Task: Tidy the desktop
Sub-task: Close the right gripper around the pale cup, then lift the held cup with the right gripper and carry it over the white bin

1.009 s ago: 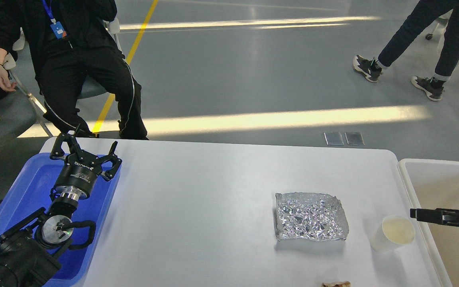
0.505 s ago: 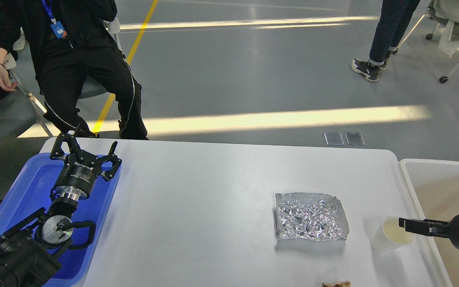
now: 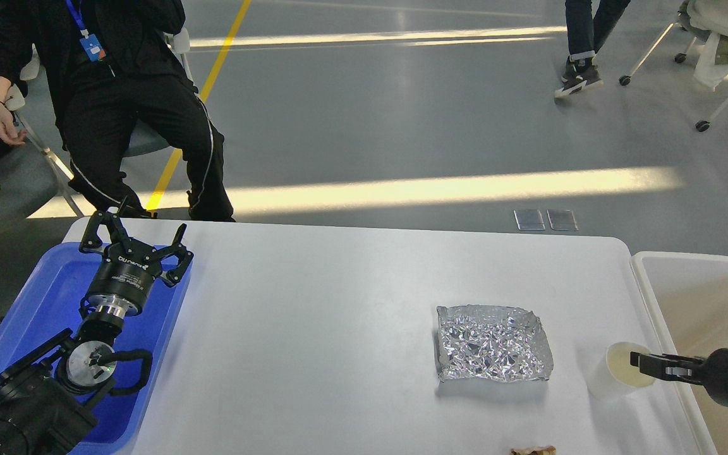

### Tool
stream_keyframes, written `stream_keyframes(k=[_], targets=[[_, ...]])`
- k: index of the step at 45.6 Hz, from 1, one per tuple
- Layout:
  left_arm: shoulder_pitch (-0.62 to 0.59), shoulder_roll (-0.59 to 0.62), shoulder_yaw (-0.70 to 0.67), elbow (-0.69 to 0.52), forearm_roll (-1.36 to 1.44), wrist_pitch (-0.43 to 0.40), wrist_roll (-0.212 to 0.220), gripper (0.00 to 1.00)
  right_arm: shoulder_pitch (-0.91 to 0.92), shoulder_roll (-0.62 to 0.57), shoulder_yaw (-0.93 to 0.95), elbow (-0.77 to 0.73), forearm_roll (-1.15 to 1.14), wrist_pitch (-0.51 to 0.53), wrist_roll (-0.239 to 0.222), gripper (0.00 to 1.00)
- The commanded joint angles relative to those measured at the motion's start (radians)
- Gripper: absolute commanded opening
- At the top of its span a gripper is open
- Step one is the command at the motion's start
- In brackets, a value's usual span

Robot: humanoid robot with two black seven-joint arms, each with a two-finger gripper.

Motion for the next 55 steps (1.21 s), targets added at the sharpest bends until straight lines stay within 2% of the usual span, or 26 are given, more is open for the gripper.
stream_keyframes(k=[1,3,12,38,48,55], targets=[[0.0,0.0,0.0,0.0,0.001,0.0,0.001,1.0,-0.004,-0.006,-0.011,0.005,-0.002,-0.005,0.001,0.08],[0.0,0.0,0.0,0.002,0.001,0.0,-0.001,1.0,-0.004,-0.008,-0.015,0.005,-0.009,-0.005,0.006,0.0],[0.0,0.0,0.0,0.0,0.001,0.0,-0.001,1.0,-0.014,-0.011,-0.002,0.002,-0.011,-0.007,0.04,0.0],[0.0,0.0,0.0,0.0,0.001,0.0,0.001,1.0,0.003,-0.02,0.001,0.012,-0.003,-0.009,0.04,0.0],[0.0,0.0,0.0,0.0,0.001,0.0,-0.001,1.0,0.121,-0.158,-0.012,0.147,-0.003,0.022,0.035,0.0],[0.0,0.0,0.0,0.0,-0.001,0.0,-0.001,1.0,0.248,-0.264,-0.014,0.215,-0.006,0.134,0.03,0.0]])
